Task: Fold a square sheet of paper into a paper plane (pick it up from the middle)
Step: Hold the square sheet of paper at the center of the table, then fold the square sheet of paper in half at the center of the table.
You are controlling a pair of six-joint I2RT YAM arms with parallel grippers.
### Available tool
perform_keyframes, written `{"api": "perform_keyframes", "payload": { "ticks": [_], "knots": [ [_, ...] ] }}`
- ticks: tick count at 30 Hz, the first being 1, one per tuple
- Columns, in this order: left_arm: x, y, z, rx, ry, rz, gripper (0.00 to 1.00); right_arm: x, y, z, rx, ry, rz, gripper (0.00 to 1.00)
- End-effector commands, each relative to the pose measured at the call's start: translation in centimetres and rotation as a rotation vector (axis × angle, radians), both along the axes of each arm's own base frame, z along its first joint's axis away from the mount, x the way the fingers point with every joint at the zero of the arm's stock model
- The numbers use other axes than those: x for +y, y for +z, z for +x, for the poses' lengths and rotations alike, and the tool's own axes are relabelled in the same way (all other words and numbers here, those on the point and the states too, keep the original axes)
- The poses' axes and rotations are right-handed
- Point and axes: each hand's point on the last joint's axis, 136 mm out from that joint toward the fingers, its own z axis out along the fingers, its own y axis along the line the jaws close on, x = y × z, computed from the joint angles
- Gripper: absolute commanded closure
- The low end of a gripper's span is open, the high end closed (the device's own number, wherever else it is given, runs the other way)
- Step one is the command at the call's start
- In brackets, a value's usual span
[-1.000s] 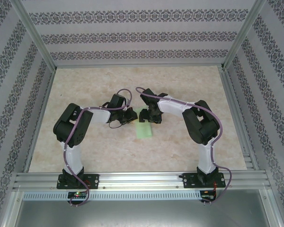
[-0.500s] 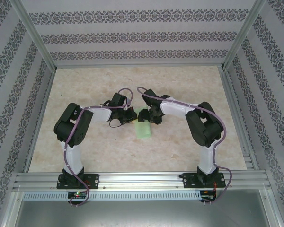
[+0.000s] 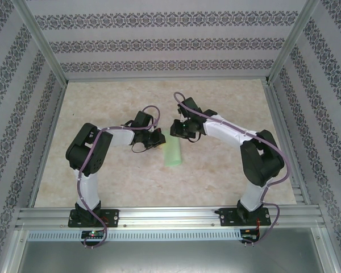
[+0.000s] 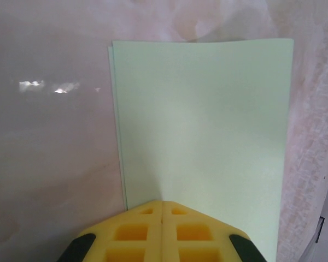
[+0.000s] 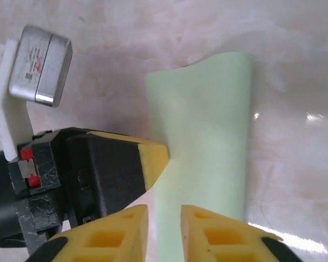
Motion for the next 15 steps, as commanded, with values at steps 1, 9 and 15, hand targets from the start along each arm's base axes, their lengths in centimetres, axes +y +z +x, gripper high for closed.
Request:
{"api": "perform_keyframes", "payload": {
  "ticks": [1, 9, 15],
  "knots": [
    [3.8, -7.7, -5.0, 0.221, 0.020, 0.231, 0.98, 2.0, -0.7, 0.8, 0.025, 0.039, 0.058, 0.91],
    [4.4, -8.0, -5.5, 0.250, 0.033, 0.258, 0.99, 2.9, -3.5, 1.4, 0.078, 0.059, 0.038, 0.98],
    [4.8, -8.3, -5.9, 0.268, 0.035, 0.285, 1.00, 2.4, -5.6, 1.2, 0.119, 0.068, 0.010, 0.98]
  ]
}}
